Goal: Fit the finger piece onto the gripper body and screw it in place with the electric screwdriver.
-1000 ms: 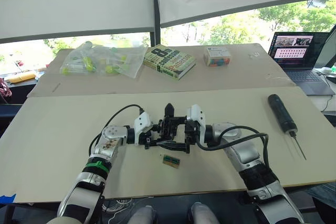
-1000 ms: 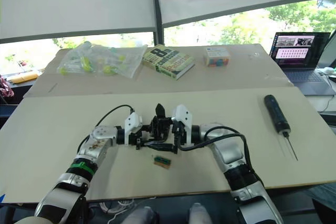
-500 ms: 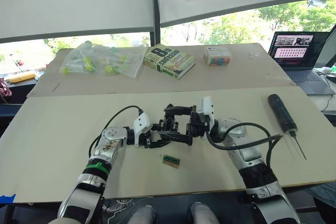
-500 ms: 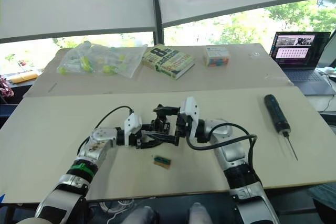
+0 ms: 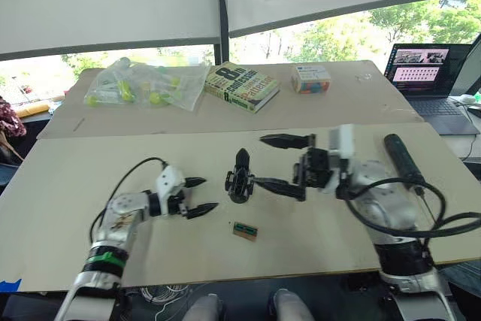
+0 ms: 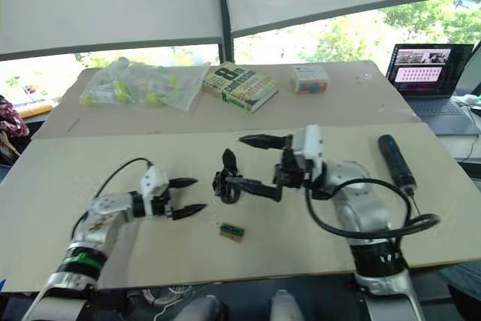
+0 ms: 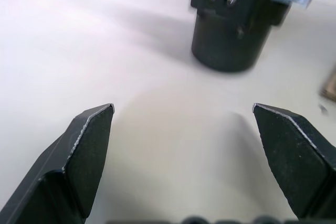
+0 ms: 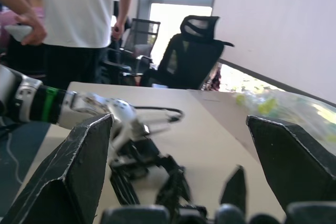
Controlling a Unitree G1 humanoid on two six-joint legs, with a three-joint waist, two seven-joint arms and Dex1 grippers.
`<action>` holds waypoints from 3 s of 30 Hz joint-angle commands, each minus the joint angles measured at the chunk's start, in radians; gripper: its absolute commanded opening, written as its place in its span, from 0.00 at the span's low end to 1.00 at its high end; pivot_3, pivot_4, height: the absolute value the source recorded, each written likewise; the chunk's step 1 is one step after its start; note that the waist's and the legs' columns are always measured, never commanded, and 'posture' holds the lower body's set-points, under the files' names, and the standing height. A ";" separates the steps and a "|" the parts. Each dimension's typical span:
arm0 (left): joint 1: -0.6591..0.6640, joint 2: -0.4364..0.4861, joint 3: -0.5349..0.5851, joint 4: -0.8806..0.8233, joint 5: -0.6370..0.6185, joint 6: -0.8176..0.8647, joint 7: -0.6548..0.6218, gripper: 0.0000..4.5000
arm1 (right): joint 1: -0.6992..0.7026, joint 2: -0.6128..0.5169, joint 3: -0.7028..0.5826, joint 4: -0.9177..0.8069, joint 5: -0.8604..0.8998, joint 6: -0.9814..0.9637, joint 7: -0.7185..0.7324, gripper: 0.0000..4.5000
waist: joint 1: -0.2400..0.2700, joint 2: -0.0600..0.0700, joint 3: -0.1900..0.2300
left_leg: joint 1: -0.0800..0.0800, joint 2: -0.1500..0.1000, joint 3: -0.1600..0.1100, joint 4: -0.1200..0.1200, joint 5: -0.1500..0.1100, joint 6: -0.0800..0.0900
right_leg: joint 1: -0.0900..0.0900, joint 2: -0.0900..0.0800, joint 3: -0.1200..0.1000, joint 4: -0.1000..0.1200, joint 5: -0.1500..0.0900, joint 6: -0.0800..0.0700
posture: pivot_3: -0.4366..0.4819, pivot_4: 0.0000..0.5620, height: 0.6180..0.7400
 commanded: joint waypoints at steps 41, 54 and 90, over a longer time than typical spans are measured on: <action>0.234 0.125 0.144 -0.791 -0.421 0.376 0.109 0.99 | -0.133 -0.487 -0.217 0.872 -0.309 0.325 -0.393 1.00 | 0.008 0.007 0.014 | -0.002 -0.002 0.008 0.000 -0.001 0.006 | 0.004 -0.007 -0.001 -0.004 -0.005 0.000 | 0.48 0.27 1.00; 0.276 0.140 0.159 -0.836 -0.426 0.377 0.135 1.00 | -0.464 -0.449 -0.074 1.377 -0.473 0.295 -0.282 0.74 | -0.001 0.006 0.015 | -0.003 -0.003 0.008 0.000 -0.002 0.008 | 0.003 -0.008 0.000 -0.004 -0.004 0.000 | 0.48 0.27 1.00; 0.349 0.160 0.133 -0.705 -0.325 0.211 -0.015 1.00 | 0.348 -0.559 -0.077 -0.061 -0.186 0.580 -0.036 0.44 | 0.020 0.014 0.025 | -0.003 -0.002 0.008 0.001 -0.003 0.007 | 0.001 -0.008 0.000 -0.002 -0.005 0.002 | 0.48 0.27 1.00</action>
